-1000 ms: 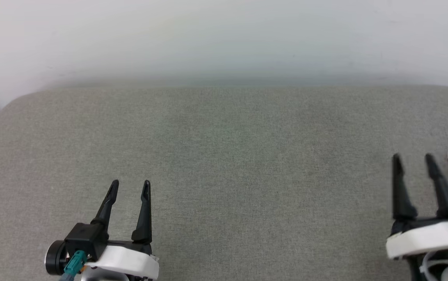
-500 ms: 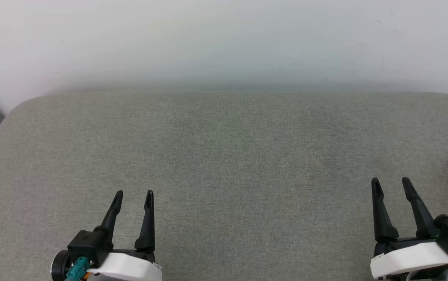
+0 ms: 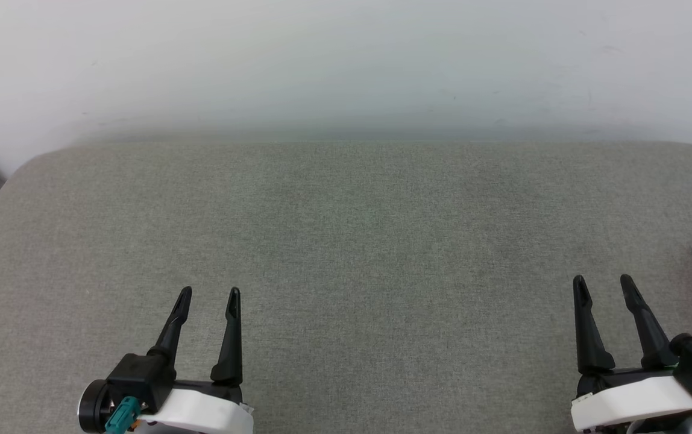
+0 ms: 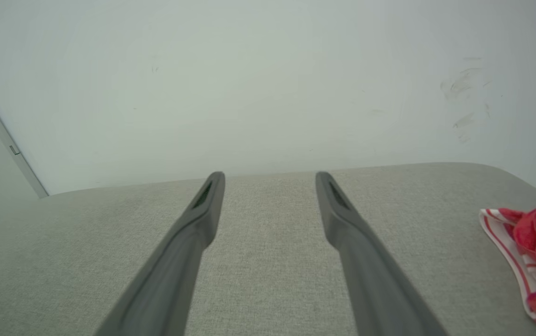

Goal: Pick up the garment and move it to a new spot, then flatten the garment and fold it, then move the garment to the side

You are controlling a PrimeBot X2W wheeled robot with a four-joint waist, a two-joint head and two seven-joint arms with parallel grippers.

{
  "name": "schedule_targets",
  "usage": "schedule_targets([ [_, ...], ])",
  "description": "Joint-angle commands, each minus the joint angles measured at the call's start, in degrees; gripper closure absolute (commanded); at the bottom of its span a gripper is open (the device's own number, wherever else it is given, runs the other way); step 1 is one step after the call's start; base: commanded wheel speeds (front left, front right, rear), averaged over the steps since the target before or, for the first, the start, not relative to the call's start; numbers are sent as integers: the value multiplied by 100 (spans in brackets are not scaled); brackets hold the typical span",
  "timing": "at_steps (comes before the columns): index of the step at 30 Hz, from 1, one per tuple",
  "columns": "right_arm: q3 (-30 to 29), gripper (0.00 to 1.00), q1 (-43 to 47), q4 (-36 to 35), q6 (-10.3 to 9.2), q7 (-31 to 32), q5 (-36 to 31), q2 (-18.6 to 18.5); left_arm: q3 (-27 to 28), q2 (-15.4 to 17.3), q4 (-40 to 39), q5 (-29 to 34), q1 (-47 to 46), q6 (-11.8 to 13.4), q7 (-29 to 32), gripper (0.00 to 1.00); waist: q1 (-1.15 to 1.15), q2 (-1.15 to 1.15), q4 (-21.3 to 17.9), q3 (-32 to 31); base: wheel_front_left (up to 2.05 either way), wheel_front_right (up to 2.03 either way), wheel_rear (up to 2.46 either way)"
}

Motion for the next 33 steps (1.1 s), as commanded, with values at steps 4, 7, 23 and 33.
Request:
schedule_targets([
  [4, -13, 0, 6, -20, -3, -29, -8, 23, -27, -7, -55, -39, 38, 73, -12, 0, 0, 0, 11, 19, 0, 0, 0],
  [7, -10, 0, -8, -10, -3, -31, -12, 23, -1, -7, -117, -61, 41, 116, -12, 0, 0, 0, 18, 27, 0, 0, 0],
  [23, 0, 100, -62, 288, 1, 227, 1122, -33, 106, 27, 164, -1178, -17, 108, 273, 100, 0, 0, 12, 22, 0, 0, 0],
  [33, -19, 100, -169, 388, 1, 446, 2134, -61, 198, 53, 288, -2191, -131, 62, 508, 100, 0, 0, 0, 10, 0, 0, 0],
])
